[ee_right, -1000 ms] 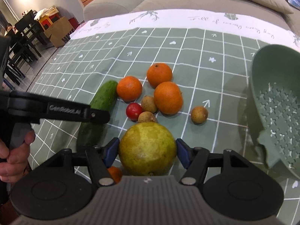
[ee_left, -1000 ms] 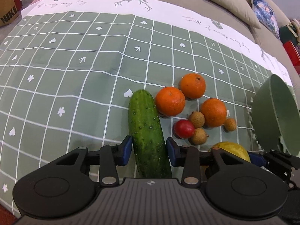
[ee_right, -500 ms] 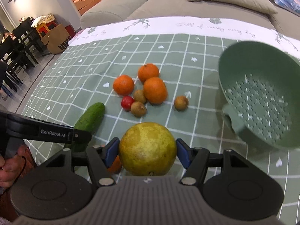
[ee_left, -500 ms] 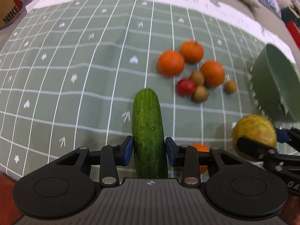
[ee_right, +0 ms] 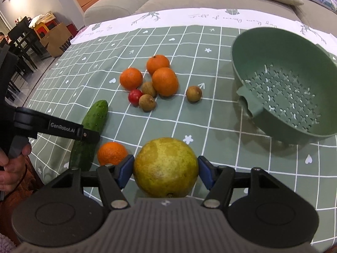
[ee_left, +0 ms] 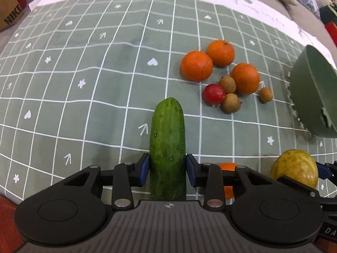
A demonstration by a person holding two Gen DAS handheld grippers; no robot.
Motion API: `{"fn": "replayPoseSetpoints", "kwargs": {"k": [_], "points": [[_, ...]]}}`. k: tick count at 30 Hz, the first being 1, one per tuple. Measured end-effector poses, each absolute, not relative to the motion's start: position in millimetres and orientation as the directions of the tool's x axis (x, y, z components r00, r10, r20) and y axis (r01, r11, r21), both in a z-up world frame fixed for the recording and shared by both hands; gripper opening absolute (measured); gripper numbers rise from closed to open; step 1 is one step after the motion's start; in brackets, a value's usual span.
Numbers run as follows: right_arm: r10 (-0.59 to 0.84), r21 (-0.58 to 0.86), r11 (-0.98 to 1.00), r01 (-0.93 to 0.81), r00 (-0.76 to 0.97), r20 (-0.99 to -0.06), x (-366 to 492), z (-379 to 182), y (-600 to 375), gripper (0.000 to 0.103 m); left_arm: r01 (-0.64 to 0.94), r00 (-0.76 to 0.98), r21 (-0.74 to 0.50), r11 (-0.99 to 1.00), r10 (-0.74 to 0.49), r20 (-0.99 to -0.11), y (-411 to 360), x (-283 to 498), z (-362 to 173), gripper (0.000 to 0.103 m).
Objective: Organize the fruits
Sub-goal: 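Carry the cucumber and pomelo into the green colander and release both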
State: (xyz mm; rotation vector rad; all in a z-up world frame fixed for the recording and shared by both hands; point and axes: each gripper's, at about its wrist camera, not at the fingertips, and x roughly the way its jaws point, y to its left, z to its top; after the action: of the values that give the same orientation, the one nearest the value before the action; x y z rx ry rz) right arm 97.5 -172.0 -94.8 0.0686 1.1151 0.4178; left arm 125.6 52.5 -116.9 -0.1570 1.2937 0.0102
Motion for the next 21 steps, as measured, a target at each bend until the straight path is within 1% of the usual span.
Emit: {"fn": "replayPoseSetpoints", "kwargs": {"k": [6,10,15,21], "points": [[0.381,0.265,0.911,-0.317,0.396,-0.836,96.9,-78.1,-176.3,0.062,-0.076,0.338,-0.157,0.985,-0.123,-0.933,46.3,112.5,-82.6,0.041],[0.396,0.254,0.902,-0.35,0.434,-0.809,96.5,-56.4,-182.6,0.062,-0.034,0.396,-0.171,0.985,-0.144,-0.907,34.2,110.6,-50.2,0.041],[0.389,0.212,0.899,-0.382,0.48,-0.786,102.3,-30.5,-197.2,0.062,0.012,0.44,-0.228,0.974,-0.21,-0.873,10.6,119.5,-18.8,0.041],[0.341,0.137,0.904,-0.405,0.49,-0.802,123.2,-15.7,-228.4,0.062,0.075,0.439,-0.296,0.952,-0.298,-0.848,-34.4,142.9,-4.6,0.041]]}}
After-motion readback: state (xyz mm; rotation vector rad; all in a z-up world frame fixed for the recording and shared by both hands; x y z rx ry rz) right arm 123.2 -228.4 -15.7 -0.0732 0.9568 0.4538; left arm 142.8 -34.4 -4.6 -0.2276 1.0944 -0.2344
